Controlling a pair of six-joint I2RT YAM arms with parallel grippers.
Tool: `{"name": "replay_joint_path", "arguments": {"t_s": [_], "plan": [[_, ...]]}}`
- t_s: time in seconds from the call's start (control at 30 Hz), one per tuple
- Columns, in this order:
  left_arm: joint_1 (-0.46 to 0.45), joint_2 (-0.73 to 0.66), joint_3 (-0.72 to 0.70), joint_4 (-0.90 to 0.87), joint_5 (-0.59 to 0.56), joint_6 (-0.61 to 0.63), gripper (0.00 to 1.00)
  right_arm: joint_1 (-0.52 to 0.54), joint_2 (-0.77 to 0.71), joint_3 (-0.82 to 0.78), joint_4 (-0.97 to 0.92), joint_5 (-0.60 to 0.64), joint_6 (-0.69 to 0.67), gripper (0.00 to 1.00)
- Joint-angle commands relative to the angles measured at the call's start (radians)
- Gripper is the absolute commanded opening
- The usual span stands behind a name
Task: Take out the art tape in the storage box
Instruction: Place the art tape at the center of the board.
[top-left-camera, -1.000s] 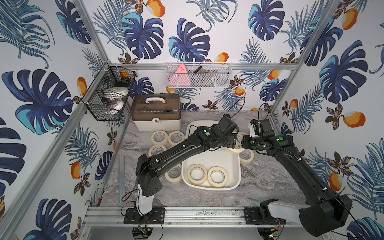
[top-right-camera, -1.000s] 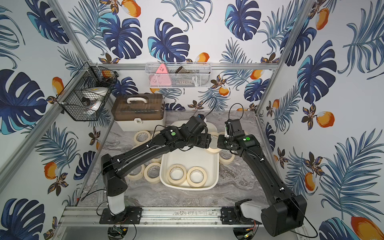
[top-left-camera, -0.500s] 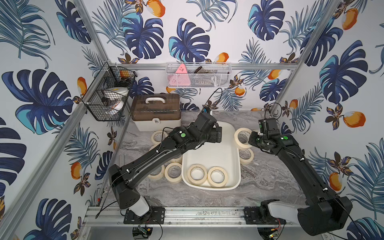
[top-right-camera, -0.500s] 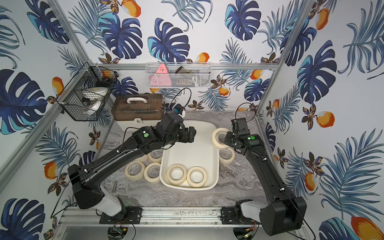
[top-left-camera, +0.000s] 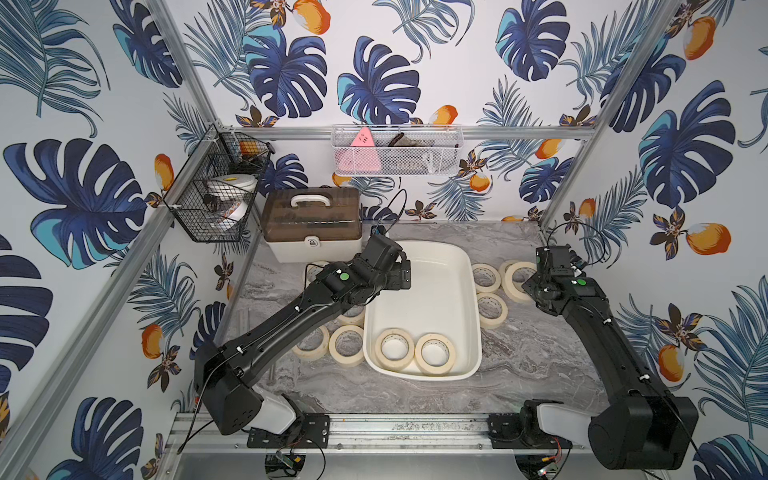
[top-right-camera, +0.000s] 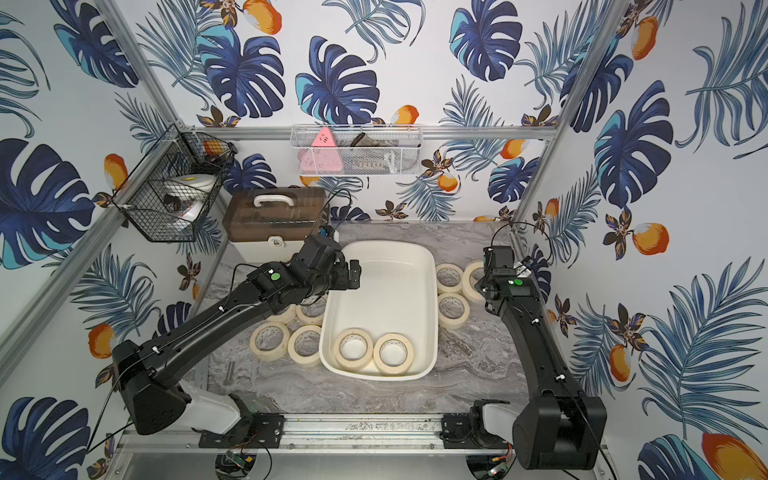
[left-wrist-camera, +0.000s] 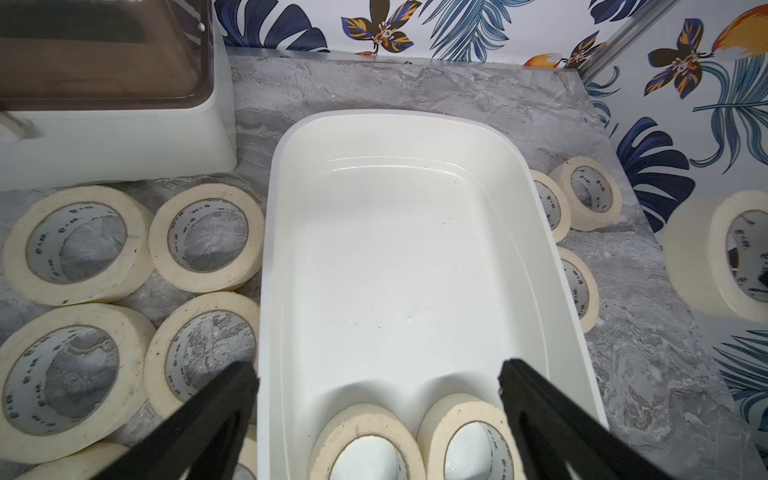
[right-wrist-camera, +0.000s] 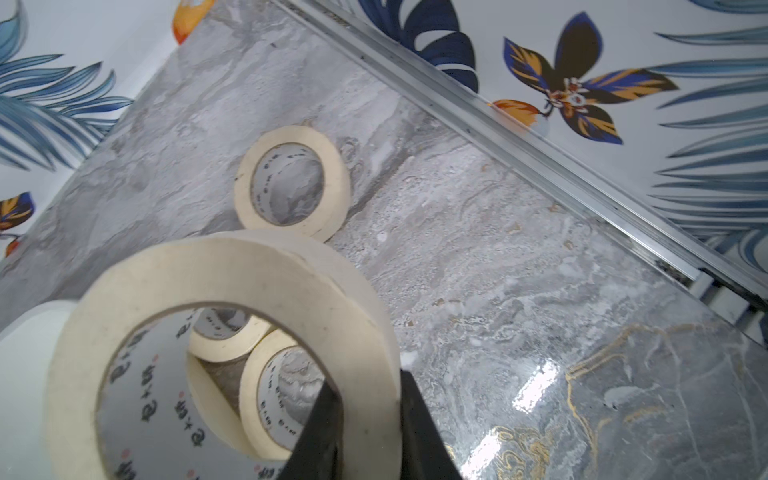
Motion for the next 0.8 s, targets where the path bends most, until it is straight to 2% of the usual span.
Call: {"name": "replay_joint_path", "arguments": {"t_s": [0.0,0.13,0.33,0.53,0.77], "plan": [[0.008,-0.010,-0.020,0.027,0.015,-0.009,0.99,-0.028,-0.015,-0.049,0.055,0.083,0.104,0.00],[0.010,-0.013,-0.038,0.033,0.020,-0.010,0.99,-0.075,0.012,-0.094,0.069,0.105,0.150,0.00],[0.015,-0.009,-0.048,0.035,0.025,-0.012,0.99,-0.140,0.095,-0.150,0.122,0.037,0.170,0.00],[0.020,-0.010,-0.060,0.037,0.023,-0.013,0.99,-0.148,0.147,-0.202,0.193,0.002,0.169,0.00],[0.023,0.002,-0.061,0.037,0.034,-0.017,0.99,-0.148,0.200,-0.246,0.303,-0.077,0.099,0.00]]}}
